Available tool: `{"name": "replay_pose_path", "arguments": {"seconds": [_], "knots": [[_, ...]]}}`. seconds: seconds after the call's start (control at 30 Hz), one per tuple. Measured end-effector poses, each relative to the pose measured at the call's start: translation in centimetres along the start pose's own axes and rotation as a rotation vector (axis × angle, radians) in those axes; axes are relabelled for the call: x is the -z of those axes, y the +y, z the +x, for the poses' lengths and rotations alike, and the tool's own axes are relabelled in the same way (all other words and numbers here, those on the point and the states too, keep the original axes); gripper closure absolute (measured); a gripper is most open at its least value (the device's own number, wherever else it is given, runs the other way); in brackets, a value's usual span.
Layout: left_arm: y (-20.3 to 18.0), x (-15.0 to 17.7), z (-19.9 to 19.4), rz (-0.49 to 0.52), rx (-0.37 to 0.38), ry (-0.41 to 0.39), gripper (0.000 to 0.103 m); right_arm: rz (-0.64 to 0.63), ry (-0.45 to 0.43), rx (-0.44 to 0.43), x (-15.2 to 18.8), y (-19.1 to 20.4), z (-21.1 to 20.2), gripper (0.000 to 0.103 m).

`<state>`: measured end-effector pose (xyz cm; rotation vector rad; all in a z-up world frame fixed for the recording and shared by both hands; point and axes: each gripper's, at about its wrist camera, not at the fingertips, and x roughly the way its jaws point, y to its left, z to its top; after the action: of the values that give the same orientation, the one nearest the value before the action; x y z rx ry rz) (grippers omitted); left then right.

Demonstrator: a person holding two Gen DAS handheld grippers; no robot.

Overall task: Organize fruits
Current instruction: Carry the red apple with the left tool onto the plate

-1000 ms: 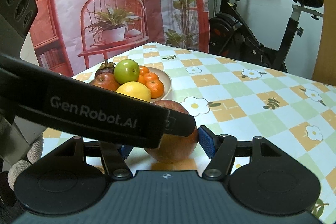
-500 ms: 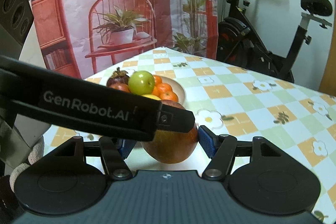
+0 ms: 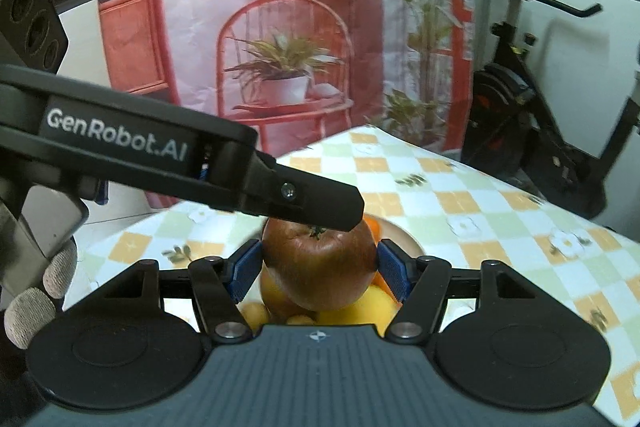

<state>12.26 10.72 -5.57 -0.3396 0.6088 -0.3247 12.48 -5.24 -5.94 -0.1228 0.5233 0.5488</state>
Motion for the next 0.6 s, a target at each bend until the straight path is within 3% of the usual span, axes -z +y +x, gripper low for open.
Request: {"name": "replay_pose_path", "arguments": {"seconds": [0.3, 0.6], "knots": [[5.8, -0.7, 0.4, -0.101, -0.042, 0.031, 0.041, -0.086, 0.083, -0.057, -1.8, 2.9, 6.2, 0.037], [8.0, -0.3, 0.4, -0.166, -0.05, 0.058, 0.041, -0.26, 0.163, -0.03, -1.8, 6.2, 9.7, 0.037]]}}
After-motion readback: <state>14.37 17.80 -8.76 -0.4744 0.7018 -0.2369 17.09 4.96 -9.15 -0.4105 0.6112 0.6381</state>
